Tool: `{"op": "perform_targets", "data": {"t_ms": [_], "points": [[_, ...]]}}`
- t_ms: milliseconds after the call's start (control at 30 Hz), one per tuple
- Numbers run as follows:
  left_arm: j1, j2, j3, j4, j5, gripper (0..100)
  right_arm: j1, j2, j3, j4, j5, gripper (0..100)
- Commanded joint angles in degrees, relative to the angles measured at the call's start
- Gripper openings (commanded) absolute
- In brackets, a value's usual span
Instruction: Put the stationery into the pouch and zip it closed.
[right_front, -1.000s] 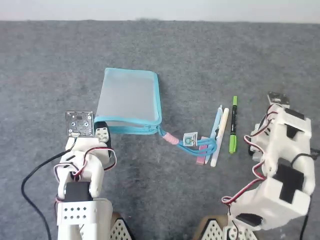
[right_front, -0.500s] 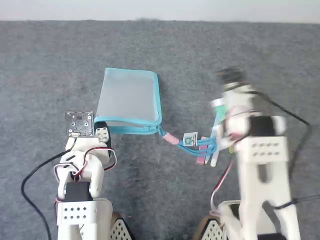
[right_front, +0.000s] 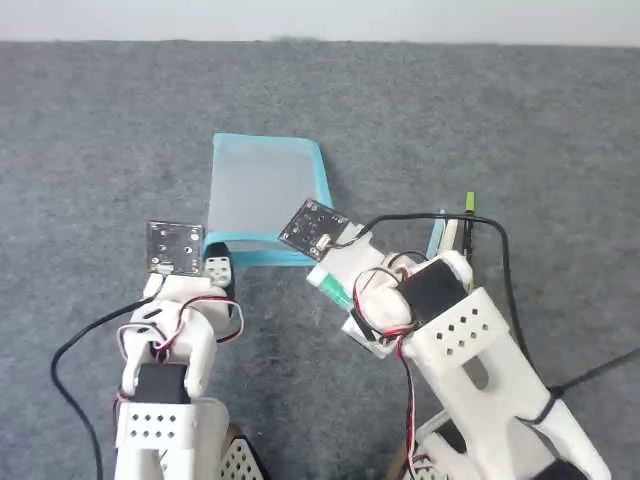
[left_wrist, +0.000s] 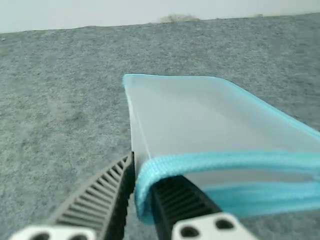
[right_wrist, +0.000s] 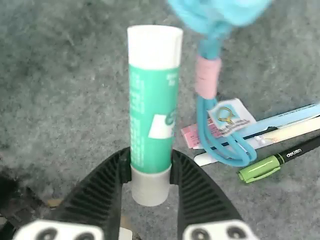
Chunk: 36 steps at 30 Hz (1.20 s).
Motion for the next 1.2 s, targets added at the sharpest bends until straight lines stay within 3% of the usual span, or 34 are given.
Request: {"op": "perform_targets", "data": {"t_ms": [0, 233, 467, 800, 1100, 1167], "points": [[4.4, -0.6, -0.2, -2.2, -0.2, 1, -0.7, -2.1, -2.2, 1.5, 0.8, 0.6], [9.9, -0.6, -0.3, -2.2, -0.3, 1, -0.6, 8.5, -10.5, 3.5, -3.3, 0.6], [10.4, -0.6, -0.3, -2.2, -0.4, 1, 4.0, 22.0, -19.1, 3.5, -3.9, 0.6], [10.5, -0.5, 0.2, -2.1, -0.4, 1, 4.4, 35.6, -34.3, 8.7, -7.1, 0.6], [14.9, -0.6, 1.3, -1.9, -2.7, 1, 4.3, 44.0, -50.3, 10.4, -11.2, 1.1], [14.7, -0.6, 1.3, -1.9, -2.7, 1, 4.3, 44.8, -51.4, 10.4, -12.5, 5.2]]}}
